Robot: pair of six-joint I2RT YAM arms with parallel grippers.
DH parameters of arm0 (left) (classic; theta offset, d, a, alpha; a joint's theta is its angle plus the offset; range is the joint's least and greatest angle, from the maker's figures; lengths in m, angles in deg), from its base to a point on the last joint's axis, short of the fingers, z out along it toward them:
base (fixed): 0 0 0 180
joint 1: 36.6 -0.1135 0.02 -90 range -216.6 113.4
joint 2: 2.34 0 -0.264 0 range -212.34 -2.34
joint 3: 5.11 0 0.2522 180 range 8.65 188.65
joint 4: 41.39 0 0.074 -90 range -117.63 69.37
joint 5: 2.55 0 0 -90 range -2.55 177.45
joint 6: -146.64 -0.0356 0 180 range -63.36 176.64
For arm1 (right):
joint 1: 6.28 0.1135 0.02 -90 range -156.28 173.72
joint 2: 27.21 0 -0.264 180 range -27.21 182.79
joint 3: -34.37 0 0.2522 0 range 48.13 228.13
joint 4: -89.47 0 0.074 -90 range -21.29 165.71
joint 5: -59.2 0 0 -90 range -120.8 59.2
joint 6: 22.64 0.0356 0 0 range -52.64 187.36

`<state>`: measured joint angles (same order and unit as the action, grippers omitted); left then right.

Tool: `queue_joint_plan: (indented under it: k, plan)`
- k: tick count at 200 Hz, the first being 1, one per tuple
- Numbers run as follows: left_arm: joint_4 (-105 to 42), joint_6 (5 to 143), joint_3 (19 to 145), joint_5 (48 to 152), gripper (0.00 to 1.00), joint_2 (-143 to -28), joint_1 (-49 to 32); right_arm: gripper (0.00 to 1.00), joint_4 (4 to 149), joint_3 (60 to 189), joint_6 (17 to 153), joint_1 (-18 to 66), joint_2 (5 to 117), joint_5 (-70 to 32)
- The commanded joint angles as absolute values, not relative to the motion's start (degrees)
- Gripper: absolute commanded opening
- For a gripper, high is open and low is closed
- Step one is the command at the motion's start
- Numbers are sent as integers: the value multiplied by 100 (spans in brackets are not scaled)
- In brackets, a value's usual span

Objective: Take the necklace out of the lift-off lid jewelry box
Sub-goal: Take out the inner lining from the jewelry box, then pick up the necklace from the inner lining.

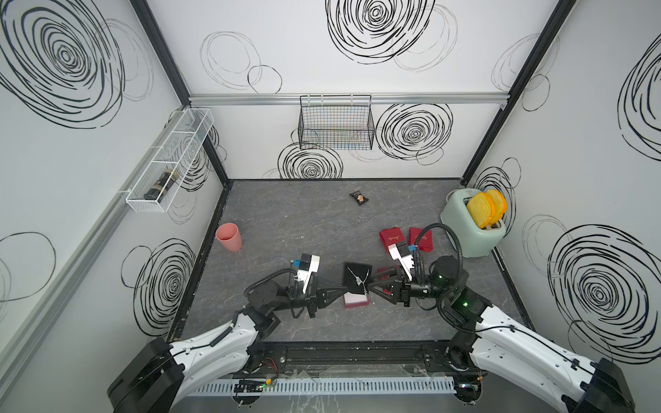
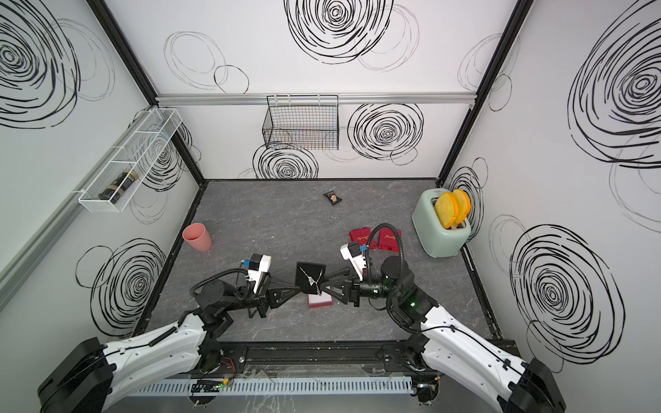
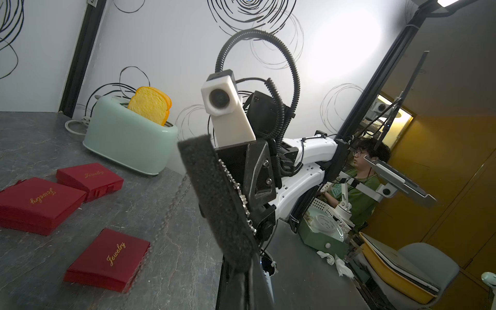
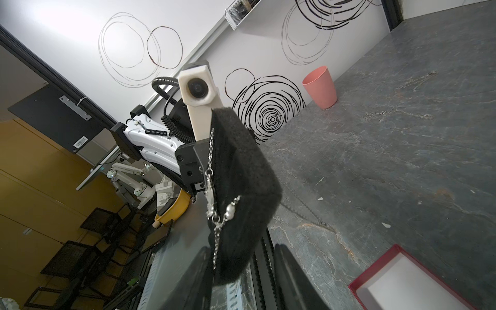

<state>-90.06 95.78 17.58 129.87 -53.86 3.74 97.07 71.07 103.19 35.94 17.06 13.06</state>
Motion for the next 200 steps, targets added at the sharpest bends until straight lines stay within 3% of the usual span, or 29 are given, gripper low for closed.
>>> queue_joint_plan:
  k: [1,43,94,124,148,200]
  plan:
    - [-9548,9672,1716,13137,0,-5406,382,43,9986,7080,10392,3573,1739,1494]
    - [-9581,9639,1718,13151,0,-5508,400,39,10179,7114,10470,3573,1701,1623]
    - [-9740,9646,1709,13170,0,-5704,418,22,10172,7151,10480,3573,1625,1593]
    - [-9759,9637,1709,13184,3,-5793,426,6,10045,7187,10437,3571,1595,1456]
    - [-9618,9527,1659,13125,31,-5832,427,4,9494,7340,10174,3575,1555,1156]
    - [-8350,8867,1480,12212,68,-5199,390,1,8529,7518,9900,3433,1317,975]
